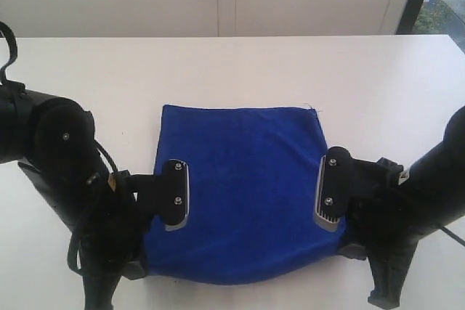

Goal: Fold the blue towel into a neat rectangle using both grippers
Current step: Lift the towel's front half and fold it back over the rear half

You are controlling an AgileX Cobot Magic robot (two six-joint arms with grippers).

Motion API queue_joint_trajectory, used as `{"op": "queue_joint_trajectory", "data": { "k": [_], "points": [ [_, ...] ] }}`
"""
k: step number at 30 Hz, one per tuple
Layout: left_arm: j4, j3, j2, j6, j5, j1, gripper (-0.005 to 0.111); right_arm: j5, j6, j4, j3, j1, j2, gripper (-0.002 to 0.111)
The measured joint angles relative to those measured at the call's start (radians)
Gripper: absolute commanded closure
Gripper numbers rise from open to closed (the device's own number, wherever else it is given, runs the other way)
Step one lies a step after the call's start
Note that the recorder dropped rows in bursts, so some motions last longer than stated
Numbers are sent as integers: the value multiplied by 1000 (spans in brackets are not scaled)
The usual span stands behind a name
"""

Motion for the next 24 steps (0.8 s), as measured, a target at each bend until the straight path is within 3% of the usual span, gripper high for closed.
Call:
{"op": "queue_joint_trajectory", "data": {
  "k": [8,15,24],
  "points": [
    [0,-12,-124,-38,-52,0,107,31,119,-26,-51,0,-96,108],
    [67,-45,-134,-143,-164,6,107,-6,371,-178,-132,0,-100,108],
    [98,-91,-99,-247,-310,110,107,-106,547,-306,-216,0,-67,108]
  ]
}}
